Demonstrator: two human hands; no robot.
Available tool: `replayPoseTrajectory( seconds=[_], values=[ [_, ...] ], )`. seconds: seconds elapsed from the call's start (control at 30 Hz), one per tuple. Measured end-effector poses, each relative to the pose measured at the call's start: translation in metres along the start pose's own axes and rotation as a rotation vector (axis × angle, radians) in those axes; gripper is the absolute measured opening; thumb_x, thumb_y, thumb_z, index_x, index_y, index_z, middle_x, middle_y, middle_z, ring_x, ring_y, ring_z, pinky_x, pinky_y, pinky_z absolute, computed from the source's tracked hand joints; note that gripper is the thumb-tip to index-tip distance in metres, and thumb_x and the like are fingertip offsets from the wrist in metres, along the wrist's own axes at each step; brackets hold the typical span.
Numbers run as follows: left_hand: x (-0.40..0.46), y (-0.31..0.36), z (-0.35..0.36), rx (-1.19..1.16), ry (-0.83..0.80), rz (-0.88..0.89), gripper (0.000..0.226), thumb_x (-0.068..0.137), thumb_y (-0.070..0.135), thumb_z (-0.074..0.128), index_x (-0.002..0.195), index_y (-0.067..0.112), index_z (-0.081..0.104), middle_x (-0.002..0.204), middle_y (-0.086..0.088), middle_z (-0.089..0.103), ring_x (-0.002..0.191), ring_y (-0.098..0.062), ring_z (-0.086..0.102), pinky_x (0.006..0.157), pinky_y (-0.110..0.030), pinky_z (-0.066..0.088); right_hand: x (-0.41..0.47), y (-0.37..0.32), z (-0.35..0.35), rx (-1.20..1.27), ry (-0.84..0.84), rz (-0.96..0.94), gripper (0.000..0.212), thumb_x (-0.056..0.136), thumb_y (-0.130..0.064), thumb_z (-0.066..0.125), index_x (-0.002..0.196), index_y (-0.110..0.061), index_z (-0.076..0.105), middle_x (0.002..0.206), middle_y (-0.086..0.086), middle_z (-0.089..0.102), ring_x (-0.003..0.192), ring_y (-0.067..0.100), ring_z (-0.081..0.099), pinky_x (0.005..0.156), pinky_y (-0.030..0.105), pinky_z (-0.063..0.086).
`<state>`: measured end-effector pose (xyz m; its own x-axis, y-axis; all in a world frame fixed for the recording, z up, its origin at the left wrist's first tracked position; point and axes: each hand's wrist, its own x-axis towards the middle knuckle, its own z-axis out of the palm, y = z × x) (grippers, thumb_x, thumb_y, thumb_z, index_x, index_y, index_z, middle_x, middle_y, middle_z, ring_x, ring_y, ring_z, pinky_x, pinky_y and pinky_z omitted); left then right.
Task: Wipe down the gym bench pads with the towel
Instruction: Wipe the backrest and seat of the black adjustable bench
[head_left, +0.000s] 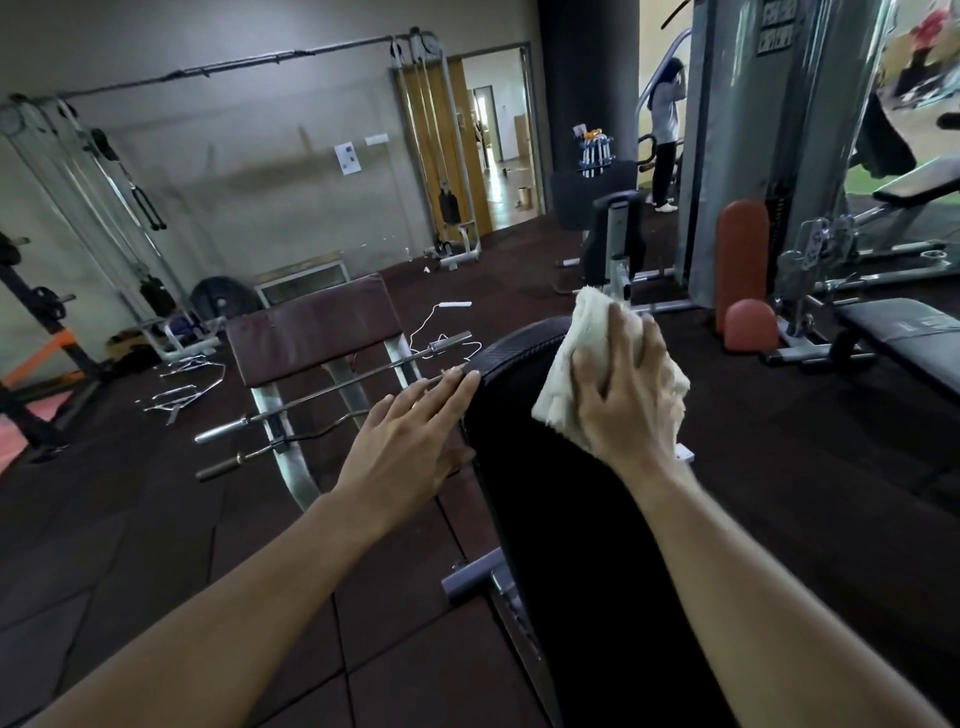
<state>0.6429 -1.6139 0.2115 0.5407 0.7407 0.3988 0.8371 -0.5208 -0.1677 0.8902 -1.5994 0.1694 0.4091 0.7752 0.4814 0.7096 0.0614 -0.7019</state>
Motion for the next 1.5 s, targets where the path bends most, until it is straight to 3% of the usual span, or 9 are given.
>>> replayPoseTrajectory(
  seconds=[0.13,0.33,0.43,0.57,0.73,0.9,1.13,1.33,1.5],
  values=[
    [0.0,-0.003,0.001,-0.04,0.006,0.016,0.084,0.09,0.047,0.066,0.156,0.031,0.017,0.16,0.006,0.03,0.143,-0.025,0.037,0.111,-0.045,0.036,-0.048,0.008,0.024,-0.132,-0.076,-0.031,0.069,0.091,-0.078,0.001,0.152,-0.053,-0.018,0.168,-0.006,-0.011,0.153,0.044,-0.005,0.113,0.074,0.018],
    [-0.001,-0.004,0.003,-0.026,0.022,0.013,0.089,0.087,0.037,0.071,0.155,0.033,0.012,0.16,0.005,0.031,0.141,-0.028,0.04,0.109,-0.046,0.039,-0.005,0.011,0.008,0.051,0.011,0.02,0.066,0.097,-0.069,0.025,0.155,-0.047,0.004,0.168,-0.005,0.004,0.151,0.044,0.015,0.113,0.072,0.024],
    [-0.005,-0.003,0.009,-0.037,-0.009,-0.003,0.1,0.087,0.033,0.072,0.155,0.04,-0.001,0.163,0.009,0.019,0.144,-0.026,0.035,0.113,-0.046,0.036,-0.016,0.004,0.017,-0.057,0.037,0.051,0.07,0.096,-0.073,0.01,0.158,-0.041,-0.005,0.169,0.004,-0.002,0.15,0.047,0.014,0.109,0.073,0.026],
    [-0.006,-0.004,0.011,-0.006,0.004,-0.001,0.105,0.082,0.044,0.075,0.156,0.038,0.0,0.163,0.009,0.019,0.143,-0.028,0.037,0.11,-0.045,0.037,-0.083,-0.006,0.053,-0.157,-0.062,-0.227,0.074,0.099,-0.071,0.016,0.161,-0.035,-0.002,0.169,0.016,0.001,0.149,0.059,-0.001,0.106,0.081,0.019],
    [-0.005,-0.007,0.016,0.0,0.024,0.01,0.11,0.084,0.036,0.076,0.154,0.042,-0.008,0.161,0.014,0.008,0.145,-0.025,0.033,0.113,-0.044,0.036,-0.066,0.014,0.049,-0.182,-0.03,-0.412,0.073,0.098,-0.073,0.025,0.16,-0.039,0.01,0.17,0.008,0.004,0.152,0.052,-0.007,0.106,0.084,0.016],
    [-0.009,-0.006,0.016,-0.068,0.023,0.007,0.108,0.088,0.037,0.07,0.15,0.048,-0.018,0.161,0.018,0.001,0.148,-0.022,0.026,0.117,-0.04,0.029,-0.086,0.002,0.055,-0.106,0.001,-0.271,0.071,0.099,-0.069,0.025,0.161,-0.041,0.002,0.17,0.007,-0.002,0.153,0.049,-0.009,0.111,0.078,0.007],
    [-0.01,-0.002,0.01,-0.042,-0.003,0.022,0.098,0.091,0.052,0.061,0.153,0.039,-0.015,0.165,0.012,0.001,0.15,-0.021,0.018,0.119,-0.039,0.022,-0.101,0.045,0.063,-0.189,-0.041,-0.478,0.07,0.099,-0.071,0.027,0.16,-0.045,0.004,0.17,0.005,0.002,0.151,0.054,0.001,0.102,0.086,0.019],
    [-0.011,0.005,0.013,-0.006,-0.018,-0.029,0.101,0.088,0.061,0.059,0.155,0.035,-0.012,0.165,0.009,0.005,0.15,-0.025,0.018,0.118,-0.044,0.023,-0.09,0.021,0.052,-0.092,-0.046,-0.218,0.071,0.098,-0.07,0.021,0.161,-0.042,0.001,0.17,0.006,-0.004,0.153,0.047,-0.011,0.109,0.08,0.01],
    [-0.012,0.004,0.012,0.004,-0.046,-0.037,0.098,0.088,0.066,0.049,0.153,0.037,-0.018,0.164,0.01,-0.001,0.152,-0.028,0.011,0.121,-0.048,0.019,-0.131,0.04,0.071,-0.105,-0.111,-0.337,0.069,0.1,-0.071,0.028,0.16,-0.046,0.003,0.171,0.003,-0.007,0.154,0.046,-0.009,0.106,0.084,0.016]
  ],
)
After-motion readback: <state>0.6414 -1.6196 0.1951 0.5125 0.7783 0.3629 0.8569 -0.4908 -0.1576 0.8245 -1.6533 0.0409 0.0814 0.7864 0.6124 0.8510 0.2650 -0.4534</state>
